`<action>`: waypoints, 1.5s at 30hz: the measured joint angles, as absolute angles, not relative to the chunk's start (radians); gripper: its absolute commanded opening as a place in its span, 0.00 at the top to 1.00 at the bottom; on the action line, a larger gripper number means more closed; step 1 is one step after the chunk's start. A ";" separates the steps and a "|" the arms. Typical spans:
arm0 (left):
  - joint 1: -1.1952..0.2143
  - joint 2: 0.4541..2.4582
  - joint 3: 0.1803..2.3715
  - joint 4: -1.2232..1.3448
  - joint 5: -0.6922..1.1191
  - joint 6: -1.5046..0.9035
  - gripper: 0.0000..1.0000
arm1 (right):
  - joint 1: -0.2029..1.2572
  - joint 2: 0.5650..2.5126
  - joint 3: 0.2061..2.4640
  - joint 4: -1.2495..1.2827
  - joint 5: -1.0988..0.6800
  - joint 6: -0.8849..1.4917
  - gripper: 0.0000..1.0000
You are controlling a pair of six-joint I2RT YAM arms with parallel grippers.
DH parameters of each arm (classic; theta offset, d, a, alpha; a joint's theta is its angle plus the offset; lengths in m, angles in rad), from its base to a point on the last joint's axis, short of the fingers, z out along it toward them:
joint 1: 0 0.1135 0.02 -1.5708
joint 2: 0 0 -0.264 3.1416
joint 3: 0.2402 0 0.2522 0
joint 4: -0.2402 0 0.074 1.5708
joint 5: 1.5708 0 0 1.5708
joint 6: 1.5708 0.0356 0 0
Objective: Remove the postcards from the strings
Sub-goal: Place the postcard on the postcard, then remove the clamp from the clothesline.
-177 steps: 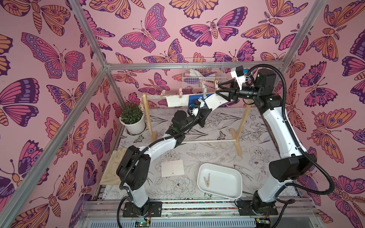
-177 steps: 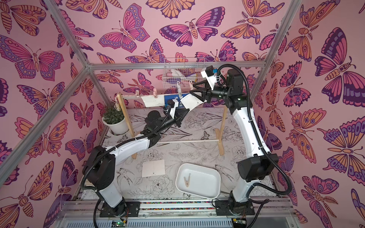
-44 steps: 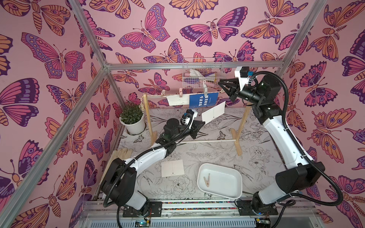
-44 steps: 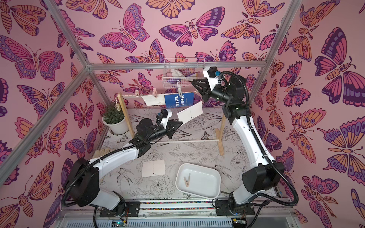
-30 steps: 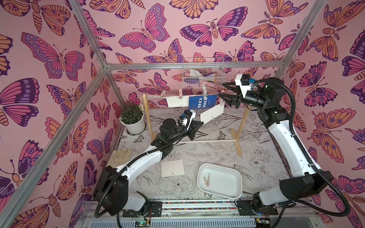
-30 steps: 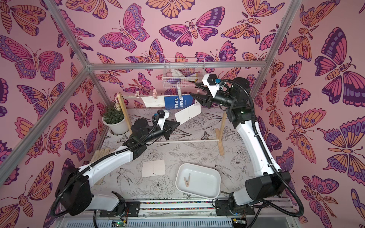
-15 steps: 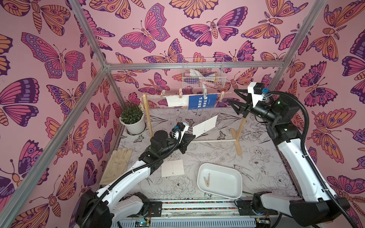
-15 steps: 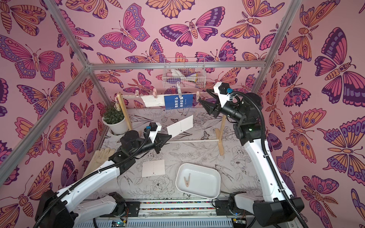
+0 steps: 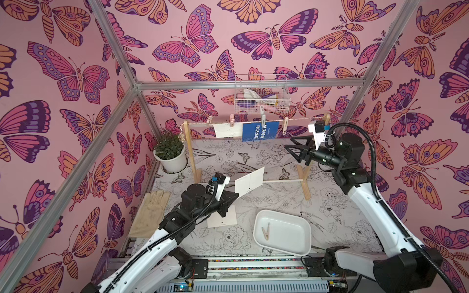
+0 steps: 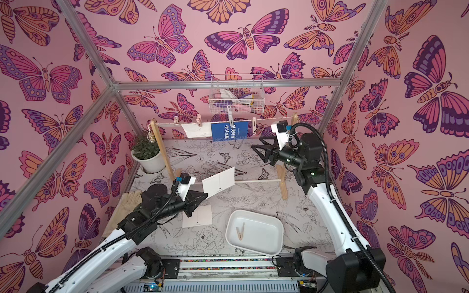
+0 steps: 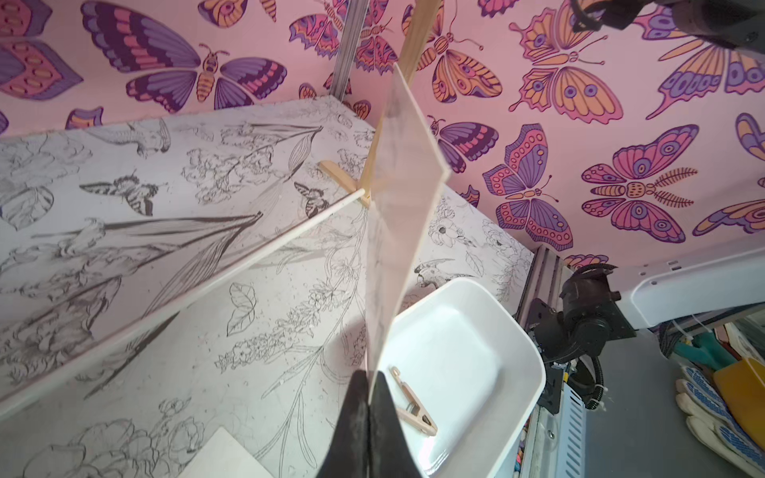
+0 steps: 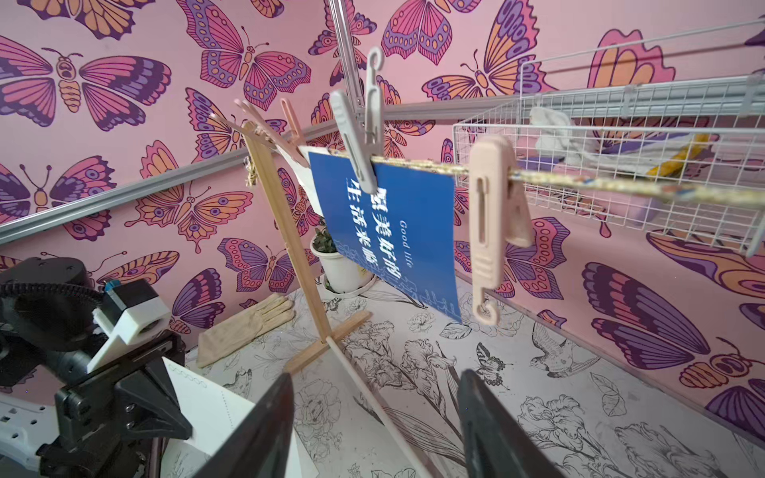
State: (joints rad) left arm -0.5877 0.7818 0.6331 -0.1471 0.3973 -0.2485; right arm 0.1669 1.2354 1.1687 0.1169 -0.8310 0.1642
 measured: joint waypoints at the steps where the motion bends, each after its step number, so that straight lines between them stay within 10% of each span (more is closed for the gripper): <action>1: -0.588 0.784 0.627 -0.165 0.392 -0.268 1.00 | 0.167 1.248 1.167 0.143 -0.831 0.164 0.36; 25: -0.439 0.764 0.476 -0.475 0.455 -0.747 1.00 | 0.167 1.330 1.147 0.408 -0.797 0.177 0.31; 37: -0.439 0.765 0.554 -0.686 0.406 -0.760 0.01 | 0.167 1.344 1.147 0.399 -0.769 0.154 0.21; 45: -0.439 0.638 0.646 -0.722 0.267 -0.710 0.00 | 0.167 1.451 1.212 0.461 -0.776 0.205 0.23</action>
State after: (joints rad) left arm -0.4385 0.6384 0.6464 -0.7216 0.2672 -0.7105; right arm 0.1669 1.4509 1.2121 0.4614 -0.7757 0.2050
